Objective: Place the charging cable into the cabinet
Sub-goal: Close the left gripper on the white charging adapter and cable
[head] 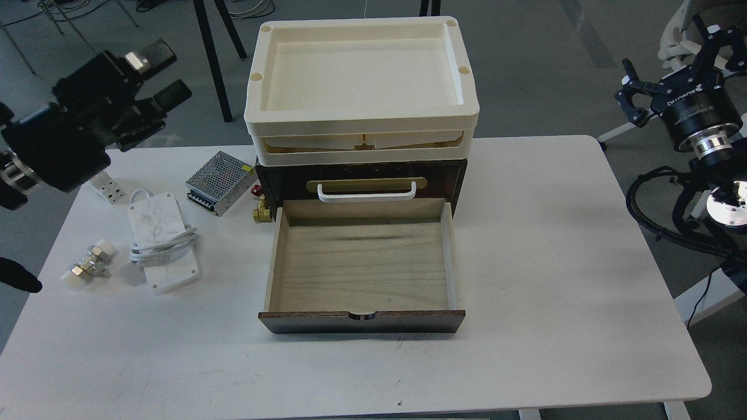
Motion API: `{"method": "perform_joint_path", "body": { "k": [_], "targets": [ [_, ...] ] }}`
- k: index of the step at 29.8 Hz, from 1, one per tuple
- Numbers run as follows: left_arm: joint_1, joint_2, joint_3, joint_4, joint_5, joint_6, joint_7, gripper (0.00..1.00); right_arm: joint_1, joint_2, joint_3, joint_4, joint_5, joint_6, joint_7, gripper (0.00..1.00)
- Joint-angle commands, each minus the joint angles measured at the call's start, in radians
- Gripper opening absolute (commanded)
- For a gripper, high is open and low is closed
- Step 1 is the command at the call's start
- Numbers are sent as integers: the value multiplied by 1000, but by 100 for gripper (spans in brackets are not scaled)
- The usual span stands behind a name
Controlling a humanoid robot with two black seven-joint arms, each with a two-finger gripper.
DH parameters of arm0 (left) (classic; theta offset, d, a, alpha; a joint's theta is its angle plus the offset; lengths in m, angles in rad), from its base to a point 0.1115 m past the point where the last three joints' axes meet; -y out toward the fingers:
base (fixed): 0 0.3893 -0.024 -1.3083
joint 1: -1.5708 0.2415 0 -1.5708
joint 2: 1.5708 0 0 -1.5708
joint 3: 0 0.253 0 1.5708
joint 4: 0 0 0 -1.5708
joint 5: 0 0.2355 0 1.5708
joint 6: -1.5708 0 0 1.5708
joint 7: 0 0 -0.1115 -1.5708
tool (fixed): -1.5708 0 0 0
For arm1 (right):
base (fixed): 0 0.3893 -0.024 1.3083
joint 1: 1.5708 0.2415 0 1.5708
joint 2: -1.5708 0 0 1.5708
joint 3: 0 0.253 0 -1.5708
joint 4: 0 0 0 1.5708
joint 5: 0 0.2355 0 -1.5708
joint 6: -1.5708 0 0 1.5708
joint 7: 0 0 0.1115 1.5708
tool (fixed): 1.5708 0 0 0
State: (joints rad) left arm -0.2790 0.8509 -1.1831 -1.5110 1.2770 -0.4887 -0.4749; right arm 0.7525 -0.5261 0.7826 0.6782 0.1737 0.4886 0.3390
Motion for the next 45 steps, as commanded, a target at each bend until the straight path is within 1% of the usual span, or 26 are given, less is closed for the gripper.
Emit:
{"method": "perform_joint_path", "body": {
  "k": [1, 2, 5, 7, 9, 16, 20, 25, 31, 34, 39, 44, 45],
  "targets": [
    [7, 20, 94, 15, 854, 0, -14, 100, -13, -5, 7, 0, 0, 0, 0, 100],
    [9, 22, 124, 34, 905, 0, -14, 100, -16, -5, 7, -2, 0, 0, -2, 100],
    [9, 2, 183, 124, 905, 2, -14, 100, -18, -5, 7, -2, 0, 0, 0, 100],
    [1, -38, 206, 201, 905, 77, -14, 100, -21, -3, 9, -2, 0, 0, 0, 100],
    [-6, -56, 204, 257, 905, 110, -14, 99, -21, -3, 9, -2, 0, 0, 0, 100],
    [-48, -64, 217, 386, 905, 154, -14, 99, -22, -3, 9, -8, 0, 0, 0, 100],
    [-106, -90, 295, 463, 905, 182, -14, 98, -22, -2, 9, -6, 0, 0, 0, 100],
    [-140, -114, 365, 567, 905, 236, -14, 97, -22, -3, 10, -8, 0, 0, 1, 100],
    [-152, -119, 427, 600, 905, 262, -14, 97, -29, -3, 10, -8, 0, 0, 5, 100],
    [-157, -127, 453, 655, 905, 282, -14, 97, -30, -3, 10, -8, 1, 0, 6, 100],
    [-173, -136, 471, 679, 905, 283, -14, 97, -30, -3, 12, -9, 1, 0, 8, 100],
    [-181, -156, 503, 733, 905, 288, -14, 95, -32, -3, 17, -9, 1, 0, 8, 100],
    [-187, -162, 507, 738, 905, 289, -14, 93, -32, -3, 17, -9, 1, 0, 8, 100]
  ]
}}
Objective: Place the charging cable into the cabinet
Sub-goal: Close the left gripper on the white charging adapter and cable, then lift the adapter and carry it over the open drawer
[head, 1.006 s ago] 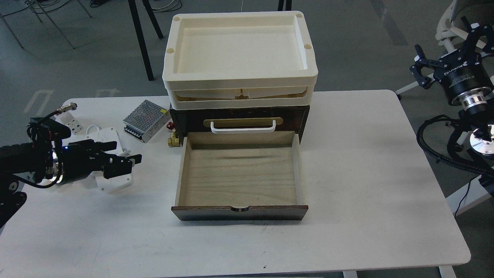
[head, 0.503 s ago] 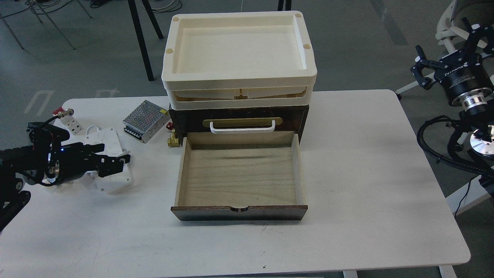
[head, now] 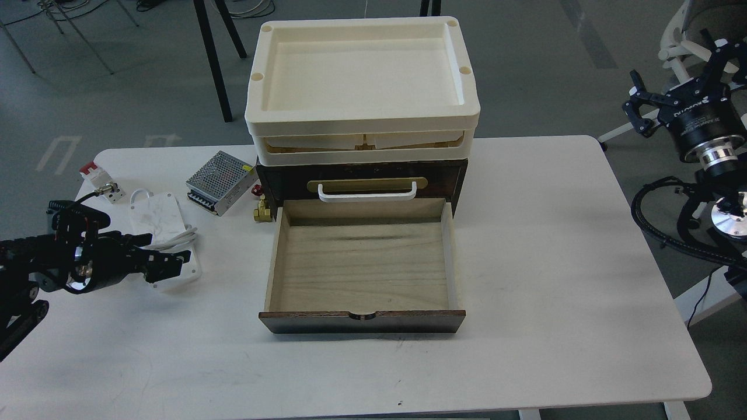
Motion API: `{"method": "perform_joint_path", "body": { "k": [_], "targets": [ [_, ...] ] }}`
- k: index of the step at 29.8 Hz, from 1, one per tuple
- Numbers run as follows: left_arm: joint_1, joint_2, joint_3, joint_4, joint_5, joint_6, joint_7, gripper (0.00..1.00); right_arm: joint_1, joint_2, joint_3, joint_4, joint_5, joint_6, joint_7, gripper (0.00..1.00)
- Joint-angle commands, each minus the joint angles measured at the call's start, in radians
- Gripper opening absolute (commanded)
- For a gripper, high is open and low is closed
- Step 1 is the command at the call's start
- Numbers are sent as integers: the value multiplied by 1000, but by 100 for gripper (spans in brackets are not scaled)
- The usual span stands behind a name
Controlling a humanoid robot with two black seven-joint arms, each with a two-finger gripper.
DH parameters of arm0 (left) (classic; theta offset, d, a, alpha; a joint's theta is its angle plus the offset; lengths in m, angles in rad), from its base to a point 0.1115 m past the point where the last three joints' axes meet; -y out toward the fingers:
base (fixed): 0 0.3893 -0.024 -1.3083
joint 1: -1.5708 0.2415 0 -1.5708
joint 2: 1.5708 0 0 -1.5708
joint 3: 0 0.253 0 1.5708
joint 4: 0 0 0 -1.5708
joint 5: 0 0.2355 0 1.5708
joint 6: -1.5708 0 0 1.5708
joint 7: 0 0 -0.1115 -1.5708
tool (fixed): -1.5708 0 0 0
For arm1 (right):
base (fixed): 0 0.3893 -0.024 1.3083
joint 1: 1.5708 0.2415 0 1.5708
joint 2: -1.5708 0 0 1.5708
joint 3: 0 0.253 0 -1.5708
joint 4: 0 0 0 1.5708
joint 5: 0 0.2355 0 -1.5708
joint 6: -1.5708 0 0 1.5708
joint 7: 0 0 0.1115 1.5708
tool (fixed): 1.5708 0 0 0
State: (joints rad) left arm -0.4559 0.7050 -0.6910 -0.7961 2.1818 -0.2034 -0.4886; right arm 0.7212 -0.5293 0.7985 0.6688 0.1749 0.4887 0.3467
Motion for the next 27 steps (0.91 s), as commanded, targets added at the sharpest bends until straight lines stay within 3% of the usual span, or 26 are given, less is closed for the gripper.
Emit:
{"method": "perform_joint_path", "body": {
  "k": [1, 3, 4, 17, 21, 25, 27],
  "targets": [
    [-13, -21, 18, 28, 0, 5, 0, 90, 0, 0, 1, 0, 0, 0, 0, 100],
    [-13, -21, 28, 28, 0, 7, 0, 71, 0, 0, 1, 0, 0, 0, 0, 100],
    [-15, -19, 36, 28, 0, 10, 0, 67, 0, 0, 1, 0, 0, 0, 0, 100],
    [-15, -19, 44, 34, 0, 91, 0, 51, -16, 0, 10, 0, 2, 0, 0, 100],
    [-15, -19, 71, 34, 0, 96, 0, 32, -22, -1, 10, 0, 2, 0, 0, 100],
    [-13, -19, 77, 35, 0, 108, 0, 28, -26, -1, 24, 0, 2, 0, 0, 100],
    [-13, -21, 77, 46, 0, 117, 0, 18, -26, -1, 24, 0, 2, 0, 0, 100]
  ]
}}
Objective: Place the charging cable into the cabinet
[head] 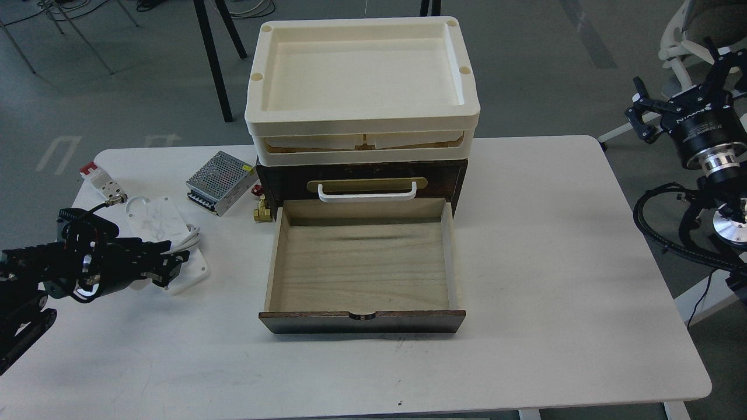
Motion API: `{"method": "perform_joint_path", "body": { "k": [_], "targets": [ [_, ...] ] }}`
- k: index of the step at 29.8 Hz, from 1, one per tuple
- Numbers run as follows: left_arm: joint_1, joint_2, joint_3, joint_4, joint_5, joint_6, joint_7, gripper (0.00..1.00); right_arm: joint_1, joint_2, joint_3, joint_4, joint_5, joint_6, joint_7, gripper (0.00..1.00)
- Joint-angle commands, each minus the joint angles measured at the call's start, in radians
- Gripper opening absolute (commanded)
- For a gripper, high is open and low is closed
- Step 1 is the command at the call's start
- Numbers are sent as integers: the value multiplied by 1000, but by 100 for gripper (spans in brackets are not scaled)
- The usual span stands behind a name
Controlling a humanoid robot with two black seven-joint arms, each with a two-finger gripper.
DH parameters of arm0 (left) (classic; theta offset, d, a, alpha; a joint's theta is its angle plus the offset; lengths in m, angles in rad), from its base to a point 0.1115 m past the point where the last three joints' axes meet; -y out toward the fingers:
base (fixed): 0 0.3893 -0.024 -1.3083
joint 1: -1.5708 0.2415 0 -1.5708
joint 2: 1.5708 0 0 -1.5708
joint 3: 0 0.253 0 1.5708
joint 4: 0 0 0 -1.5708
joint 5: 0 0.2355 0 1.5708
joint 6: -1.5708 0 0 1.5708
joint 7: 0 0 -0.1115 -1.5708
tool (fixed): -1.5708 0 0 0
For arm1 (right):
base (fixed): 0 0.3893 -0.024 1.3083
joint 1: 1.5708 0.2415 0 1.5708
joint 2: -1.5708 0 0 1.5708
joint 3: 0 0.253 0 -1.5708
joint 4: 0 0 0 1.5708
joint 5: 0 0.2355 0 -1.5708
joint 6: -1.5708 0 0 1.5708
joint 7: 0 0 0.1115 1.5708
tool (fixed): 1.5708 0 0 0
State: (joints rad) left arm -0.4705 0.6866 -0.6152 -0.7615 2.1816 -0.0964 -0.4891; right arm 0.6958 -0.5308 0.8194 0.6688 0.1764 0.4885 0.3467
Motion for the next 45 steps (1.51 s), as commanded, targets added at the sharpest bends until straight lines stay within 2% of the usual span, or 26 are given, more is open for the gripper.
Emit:
{"method": "perform_joint_path", "body": {
  "k": [1, 7, 9, 13, 16, 19, 21, 26, 29, 34, 40, 45],
  "targets": [
    [0, -4, 2, 17, 0, 20, 0, 10, -1, 0, 3, 0, 0, 0, 0, 100],
    [-33, 2, 2, 18, 0, 58, 0, 0, -2, 0, 3, 0, 0, 0, 0, 100],
    [-37, 5, 0, 2, 0, 81, 0, 0, -4, 0, 4, 0, 0, 0, 0, 100],
    [-54, 97, -1, -102, 0, 73, 0, 0, -7, -3, 10, 0, 0, 0, 0, 100],
    [-50, 233, 2, -301, 0, 20, 0, 0, -9, -6, 15, -1, 0, 0, 0, 100],
    [-31, 407, 2, -552, 0, -60, 0, 0, -7, -6, 15, -12, 0, 0, 0, 100],
    [-13, 500, 0, -692, 0, -75, 0, 0, -7, -6, 15, -17, 0, 0, 0, 100],
    [-8, 649, 9, -939, -368, -101, 0, 0, -7, -6, 14, -24, -1, 0, -2, 100],
    [-8, 634, 20, -999, -540, -123, 0, 0, -7, -5, 12, -44, -1, 0, -2, 100],
    [-5, 397, 46, -987, -649, -167, 0, 0, -1, -5, 14, -52, -1, 0, -2, 100],
    [-14, 104, 84, -813, -652, -203, 0, 0, -5, -6, 12, -52, -1, 0, -2, 100],
    [-26, 16, 86, -701, -672, -220, 0, 0, -10, -8, 12, -52, -1, 0, -2, 100]
  ]
}}
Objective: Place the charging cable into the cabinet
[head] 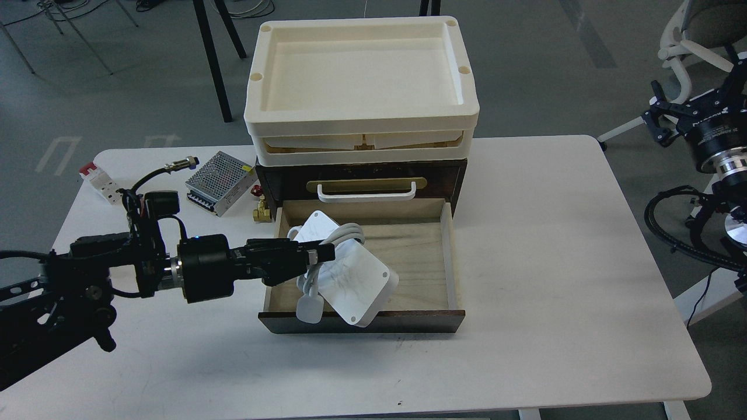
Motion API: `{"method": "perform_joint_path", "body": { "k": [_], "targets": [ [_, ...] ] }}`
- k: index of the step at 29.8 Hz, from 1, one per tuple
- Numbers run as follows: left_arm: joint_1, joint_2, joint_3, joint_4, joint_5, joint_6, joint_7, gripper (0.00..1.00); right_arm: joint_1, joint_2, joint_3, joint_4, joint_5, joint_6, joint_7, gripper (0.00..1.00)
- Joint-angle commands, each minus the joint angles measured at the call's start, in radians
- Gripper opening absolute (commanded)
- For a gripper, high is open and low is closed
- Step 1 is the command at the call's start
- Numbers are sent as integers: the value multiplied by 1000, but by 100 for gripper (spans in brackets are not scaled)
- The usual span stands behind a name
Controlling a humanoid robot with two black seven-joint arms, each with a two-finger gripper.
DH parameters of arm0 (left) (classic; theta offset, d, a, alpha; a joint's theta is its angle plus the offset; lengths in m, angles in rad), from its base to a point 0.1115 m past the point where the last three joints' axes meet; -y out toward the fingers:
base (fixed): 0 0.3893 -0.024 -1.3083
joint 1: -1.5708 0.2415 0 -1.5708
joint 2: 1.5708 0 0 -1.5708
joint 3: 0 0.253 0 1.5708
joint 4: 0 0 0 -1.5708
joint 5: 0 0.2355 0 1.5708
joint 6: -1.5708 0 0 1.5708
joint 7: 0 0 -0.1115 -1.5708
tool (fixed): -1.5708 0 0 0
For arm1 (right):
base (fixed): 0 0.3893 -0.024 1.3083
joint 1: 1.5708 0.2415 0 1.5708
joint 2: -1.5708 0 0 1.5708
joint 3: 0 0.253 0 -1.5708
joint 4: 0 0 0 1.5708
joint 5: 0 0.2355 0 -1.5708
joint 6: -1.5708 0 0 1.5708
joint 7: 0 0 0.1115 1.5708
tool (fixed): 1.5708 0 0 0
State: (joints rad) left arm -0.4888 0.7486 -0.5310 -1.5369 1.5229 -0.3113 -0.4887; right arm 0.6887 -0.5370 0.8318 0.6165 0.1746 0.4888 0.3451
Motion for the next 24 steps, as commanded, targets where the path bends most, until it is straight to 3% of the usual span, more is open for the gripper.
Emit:
{"method": "perform_joint_path", "body": {
  "k": [1, 5, 10, 12, 13, 14, 15, 16, 18, 24],
  "targets": [
    [-14, -61, 2, 119, -20, -5, 0, 0, -3, 0, 0, 0, 0, 0, 0, 100],
    [-24, -147, 0, 247, -30, -9, 0, 0, -6, 0, 0, 0, 0, 0, 0, 100],
    [-22, -190, -8, 310, -55, -15, 0, 2, -6, 0, 0, 0, 0, 0, 2, 100],
    [-20, -201, -6, 314, -98, -26, 0, 18, -6, 0, 1, 0, 0, 0, 0, 100],
    [-22, -201, -1, 313, -118, -32, 0, 32, -8, 0, 1, 0, 0, 0, 0, 100],
    [-24, -201, 0, 311, -135, -38, 0, 51, -9, 0, 1, 0, 0, 0, 0, 100],
    [-24, -203, -9, 311, -150, -46, 0, 77, -9, 0, 1, 0, 0, 0, 0, 100],
    [-24, -203, -15, 310, -170, -55, 0, 88, -11, 0, 1, 0, 2, 0, 0, 100],
    [-25, -199, -15, 310, -223, -83, 0, 99, -11, 0, 1, 0, 2, 0, 0, 100],
    [-51, -149, -43, 317, -352, -109, 0, 100, -9, 2, 4, 2, 2, 0, 2, 100]
  ]
}}
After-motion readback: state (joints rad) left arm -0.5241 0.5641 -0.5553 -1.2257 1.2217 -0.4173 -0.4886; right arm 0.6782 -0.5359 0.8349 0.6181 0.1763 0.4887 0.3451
